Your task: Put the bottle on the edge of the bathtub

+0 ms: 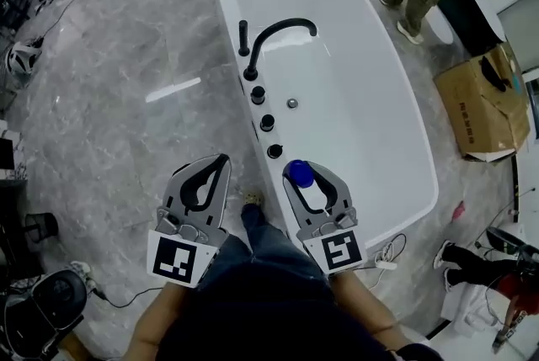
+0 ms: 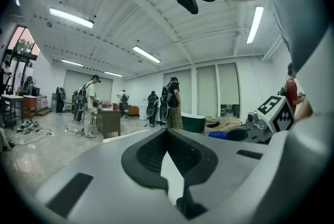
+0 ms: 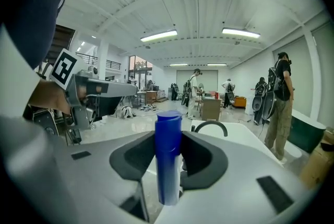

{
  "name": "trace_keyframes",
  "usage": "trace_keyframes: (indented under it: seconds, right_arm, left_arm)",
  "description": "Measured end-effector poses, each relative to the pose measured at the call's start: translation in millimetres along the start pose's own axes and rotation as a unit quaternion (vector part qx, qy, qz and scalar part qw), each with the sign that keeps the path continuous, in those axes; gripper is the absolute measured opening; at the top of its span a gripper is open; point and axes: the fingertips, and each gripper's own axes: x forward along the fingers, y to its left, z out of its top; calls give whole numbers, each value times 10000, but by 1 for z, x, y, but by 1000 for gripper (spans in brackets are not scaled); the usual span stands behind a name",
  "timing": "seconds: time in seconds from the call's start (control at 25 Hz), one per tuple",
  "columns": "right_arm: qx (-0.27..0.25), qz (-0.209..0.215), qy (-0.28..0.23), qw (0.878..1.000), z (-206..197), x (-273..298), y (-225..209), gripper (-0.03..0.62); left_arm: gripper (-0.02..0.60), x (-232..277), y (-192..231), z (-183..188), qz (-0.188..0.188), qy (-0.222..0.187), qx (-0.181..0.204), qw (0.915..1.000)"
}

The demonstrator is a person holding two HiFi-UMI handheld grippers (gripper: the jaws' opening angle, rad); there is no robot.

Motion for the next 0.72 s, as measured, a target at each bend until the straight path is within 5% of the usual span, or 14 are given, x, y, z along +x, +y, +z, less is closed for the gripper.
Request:
trace_keyframes:
  seconds: [0.72]
  right_arm:
    - [464,15,1221,9914,-118,41,-29,163]
  left_arm:
    - [23,73,0,-77,-811,1097,1,9906]
